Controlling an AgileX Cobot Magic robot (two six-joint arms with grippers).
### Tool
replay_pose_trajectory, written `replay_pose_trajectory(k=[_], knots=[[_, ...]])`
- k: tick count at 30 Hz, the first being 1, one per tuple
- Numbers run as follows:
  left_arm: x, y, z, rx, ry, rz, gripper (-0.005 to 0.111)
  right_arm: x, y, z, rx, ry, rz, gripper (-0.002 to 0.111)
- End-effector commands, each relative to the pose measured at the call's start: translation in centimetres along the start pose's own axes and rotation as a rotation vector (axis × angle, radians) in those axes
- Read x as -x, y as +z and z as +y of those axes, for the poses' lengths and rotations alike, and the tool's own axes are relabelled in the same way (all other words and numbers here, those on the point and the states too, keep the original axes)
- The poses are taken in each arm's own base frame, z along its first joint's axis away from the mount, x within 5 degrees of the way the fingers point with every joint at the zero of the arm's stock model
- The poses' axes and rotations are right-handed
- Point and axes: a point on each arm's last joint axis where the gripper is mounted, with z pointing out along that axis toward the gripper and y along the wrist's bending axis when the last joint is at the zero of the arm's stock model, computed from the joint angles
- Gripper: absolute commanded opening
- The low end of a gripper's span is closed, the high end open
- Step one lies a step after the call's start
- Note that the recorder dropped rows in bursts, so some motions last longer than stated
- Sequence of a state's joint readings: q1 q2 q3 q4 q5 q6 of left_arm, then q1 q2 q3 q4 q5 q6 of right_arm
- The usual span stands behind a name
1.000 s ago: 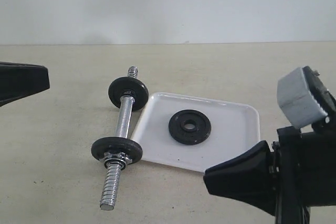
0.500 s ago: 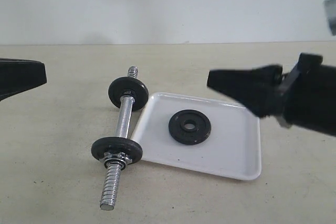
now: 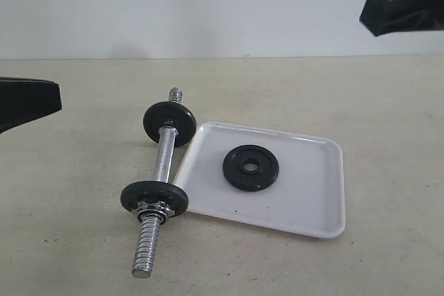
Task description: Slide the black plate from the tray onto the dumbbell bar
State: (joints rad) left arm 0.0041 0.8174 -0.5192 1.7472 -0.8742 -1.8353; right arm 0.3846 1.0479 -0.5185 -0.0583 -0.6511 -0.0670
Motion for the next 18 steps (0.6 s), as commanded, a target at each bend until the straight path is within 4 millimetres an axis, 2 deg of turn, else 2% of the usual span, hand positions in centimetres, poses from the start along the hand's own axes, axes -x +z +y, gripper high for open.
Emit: replay_pose_trajectory(k=[1, 8, 12, 15, 18], knots=[[0.2, 0.0, 0.2, 0.023, -0.001, -0.011, 0.004, -2.9, -0.2, 0.0, 0.028, -0.041, 0.463, 0.0], [0.2, 0.0, 0.3, 0.042, -0.001, -0.016, 0.004, -6.1, -2.9, 0.5, 0.035, 0.098, 0.937, 0.0], [0.3, 0.0, 0.8, 0.089, -0.001, -0.029, 0.004, -6.6, -4.4, 0.8, 0.055, 0.131, 1.154, 0.0], [0.4, -0.1, 1.2, 0.134, -0.003, -0.041, 0.004, -6.3, -4.9, 0.9, 0.105, 0.104, 1.238, 0.0], [0.5, -0.1, 1.3, 0.143, -0.005, -0.044, 0.004, -5.9, -4.4, 1.3, 0.15, 0.119, 1.192, 0.0]])
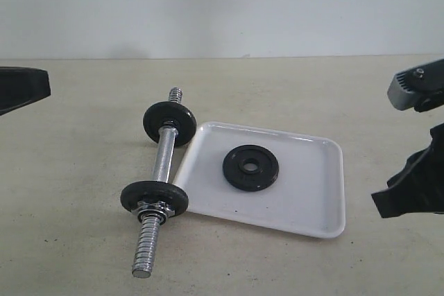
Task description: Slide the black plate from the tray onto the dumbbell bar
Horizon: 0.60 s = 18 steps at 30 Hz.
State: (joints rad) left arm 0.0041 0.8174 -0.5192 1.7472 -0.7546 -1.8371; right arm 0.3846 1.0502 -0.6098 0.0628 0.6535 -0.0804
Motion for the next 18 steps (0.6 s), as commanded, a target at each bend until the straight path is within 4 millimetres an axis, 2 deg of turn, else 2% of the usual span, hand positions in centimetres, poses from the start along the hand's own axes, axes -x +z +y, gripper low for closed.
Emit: replay_pose_trajectory(k=[1, 5, 11, 13, 18], knots=[[0.2, 0.0, 0.2, 0.03, -0.004, -0.013, 0.004, 0.8, -0.4, 0.5, 0.06, -0.031, -0.036, 0.0], [0.3, 0.0, 0.5, 0.065, -0.004, -0.023, 0.004, 1.3, -0.5, 0.8, 0.091, -0.051, -0.098, 0.0], [1.0, -0.6, 3.0, 0.337, -0.033, -0.105, 0.004, 1.3, -0.5, 0.9, 0.098, -0.074, -0.102, 0.0], [1.2, -0.8, 3.4, 0.399, 0.039, -0.109, 0.004, 1.4, -0.5, 0.9, 0.095, -0.09, -0.109, 0.0], [1.6, -1.0, 3.5, 0.438, 0.398, -0.051, 0.004, 1.8, -0.5, 0.8, 0.082, -0.09, -0.154, 0.0]])
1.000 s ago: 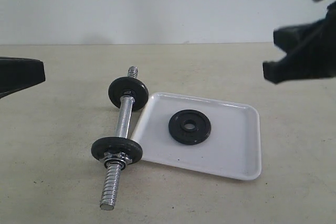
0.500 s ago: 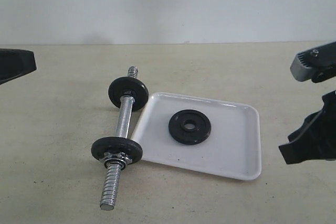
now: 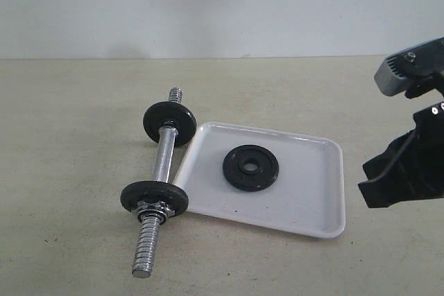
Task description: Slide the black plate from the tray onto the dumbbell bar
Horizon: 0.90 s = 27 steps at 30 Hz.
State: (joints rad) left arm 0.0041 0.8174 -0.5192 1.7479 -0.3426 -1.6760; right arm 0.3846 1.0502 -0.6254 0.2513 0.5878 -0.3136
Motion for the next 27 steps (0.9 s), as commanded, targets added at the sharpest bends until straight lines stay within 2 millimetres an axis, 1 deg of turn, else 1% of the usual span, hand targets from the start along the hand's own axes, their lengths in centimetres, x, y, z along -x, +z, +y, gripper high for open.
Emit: replay_pose_trajectory(k=[1, 5, 9, 13, 15, 17, 19, 21, 23, 25, 27], knots=[[1.0, -0.3, 0.1, 0.029, 0.289, -0.033, 0.004, 0.7, -0.1, -0.1, -0.015, -0.012, -0.059, 0.0], [3.2, -0.7, 0.2, 0.05, 0.467, -0.092, 0.004, 0.8, -0.1, -0.2, -0.021, -0.012, -0.075, 0.0], [6.9, -1.6, 0.5, 0.127, 0.614, -0.183, 0.004, 0.8, -0.1, -0.2, -0.021, -0.012, -0.075, 0.0], [10.3, -3.1, 2.0, 0.372, 0.735, -0.227, 0.004, 0.8, -0.1, -0.2, -0.021, -0.012, -0.075, 0.0], [11.4, -4.0, 3.0, 0.522, 0.788, -0.212, 0.004, 0.8, -0.1, -0.2, -0.021, -0.012, -0.075, 0.0], [11.9, -4.8, 4.0, 0.655, 0.799, -0.182, 0.004, 0.8, -0.1, -0.2, -0.021, -0.012, -0.075, 0.0], [12.0, -5.8, 5.2, 0.823, 0.719, -0.154, 0.004, 0.8, -0.1, -0.2, -0.021, -0.012, -0.075, 0.0], [11.4, -6.7, 6.4, 0.953, 0.515, -0.122, 0.004, 0.8, -0.1, -0.2, -0.021, -0.015, -0.075, 0.0], [10.1, -7.2, 7.4, 1.042, 0.325, -0.039, 0.004, 0.8, -0.1, -0.2, -0.021, -0.015, -0.075, 0.0], [8.7, -7.5, 7.8, 1.093, 0.141, 0.057, 0.004, 0.8, -0.2, -0.2, -0.02, -0.014, -0.075, 0.0], [6.8, -7.0, 7.6, 1.053, -0.074, 0.155, 0.004, 0.8, -0.2, -0.2, -0.019, -0.014, -0.071, 0.0]])
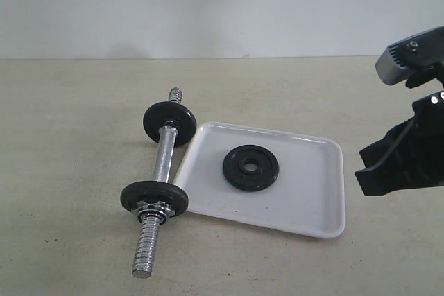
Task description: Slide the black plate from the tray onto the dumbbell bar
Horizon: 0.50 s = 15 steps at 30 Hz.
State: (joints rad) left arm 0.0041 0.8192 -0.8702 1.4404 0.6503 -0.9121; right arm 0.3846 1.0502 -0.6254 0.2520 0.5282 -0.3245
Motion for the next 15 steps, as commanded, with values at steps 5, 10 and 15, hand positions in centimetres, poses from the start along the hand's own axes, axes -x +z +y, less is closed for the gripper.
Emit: replay_pose_trajectory(k=[5, 10, 15], knots=[[-5.8, -2.0, -5.4, -0.429, -0.294, 0.606, 0.004, 0.3, -0.2, 0.0, 0.0, -0.003, -0.015, 0.0], [-6.3, -3.7, -10.1, -0.916, -0.293, 0.638, 0.004, 0.3, -0.2, 0.0, -0.001, -0.003, -0.017, 0.0], [-6.1, -2.8, -12.5, -1.037, -0.35, 0.644, 0.004, 0.4, -0.2, -0.1, -0.006, -0.017, -0.032, 0.0]])
